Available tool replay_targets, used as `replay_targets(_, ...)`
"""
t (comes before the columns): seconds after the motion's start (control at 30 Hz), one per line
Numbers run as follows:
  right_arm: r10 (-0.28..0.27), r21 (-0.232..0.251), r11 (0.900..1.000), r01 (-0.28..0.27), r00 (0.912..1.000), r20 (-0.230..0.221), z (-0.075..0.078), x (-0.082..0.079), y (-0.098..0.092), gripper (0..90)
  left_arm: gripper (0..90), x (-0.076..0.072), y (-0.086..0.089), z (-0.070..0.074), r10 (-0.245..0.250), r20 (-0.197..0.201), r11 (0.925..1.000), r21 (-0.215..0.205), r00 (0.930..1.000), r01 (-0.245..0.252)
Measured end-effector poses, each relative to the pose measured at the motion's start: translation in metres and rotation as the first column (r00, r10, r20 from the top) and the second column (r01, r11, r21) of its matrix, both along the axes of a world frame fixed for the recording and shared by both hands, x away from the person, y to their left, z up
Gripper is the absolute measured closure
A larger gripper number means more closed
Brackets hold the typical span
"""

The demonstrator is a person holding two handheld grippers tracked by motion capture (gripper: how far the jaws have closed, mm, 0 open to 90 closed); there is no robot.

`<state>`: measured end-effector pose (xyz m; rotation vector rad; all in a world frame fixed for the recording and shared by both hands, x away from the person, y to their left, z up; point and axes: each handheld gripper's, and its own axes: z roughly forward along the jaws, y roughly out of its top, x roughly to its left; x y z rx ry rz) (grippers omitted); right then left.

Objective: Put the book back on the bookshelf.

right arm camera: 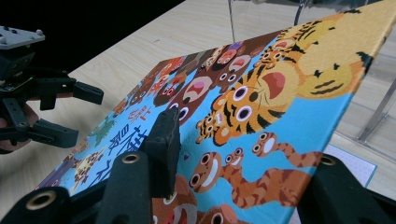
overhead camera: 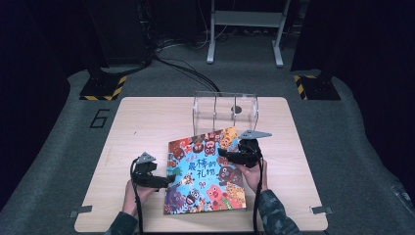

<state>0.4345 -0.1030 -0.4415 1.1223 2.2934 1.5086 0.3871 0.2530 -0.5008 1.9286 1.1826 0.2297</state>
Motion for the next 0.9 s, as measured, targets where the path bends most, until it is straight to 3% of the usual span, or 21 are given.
replay_targets(0.17, 0.001, 0.007, 1.000, -0.001, 0.9989, 0.047, 0.003, -0.008, -0.001, 52.9, 0.0, 0.002, -0.007, 0.001, -0.024, -0.005, 0.9997, -0.008, 0.9997, 0.024)
replay_targets(0.3, -0.005, 0.008, 1.000, 0.005, 0.9972, 0.075, 0.006, -0.014, -0.001, 52.9, 0.0, 0.002, -0.013, 0.002, -0.047, -0.004, 0.9987, 0.022, 0.9989, 0.047)
replay_targets(0.53, -0.002, 0.011, 1.000, 0.001, 0.9941, 0.108, 0.006, -0.019, -0.001, 52.9, 0.0, 0.004, -0.017, 0.002, -0.069, -0.011, 0.9975, -0.016, 0.9975, 0.069)
replay_targets(0.7, 0.004, -0.001, 1.000, -0.004, 0.9917, 0.128, 0.008, -0.020, -0.001, 52.8, 0.0, 0.004, -0.020, 0.004, -0.095, -0.013, 0.9954, -0.010, 0.9954, 0.095)
replay_targets(0.9, 0.003, 0.013, 1.000, -0.005, 0.9900, 0.141, 0.007, -0.023, -0.002, 52.8, 0.0, 0.006, -0.020, 0.003, -0.106, -0.025, 0.9936, -0.041, 0.9940, 0.105)
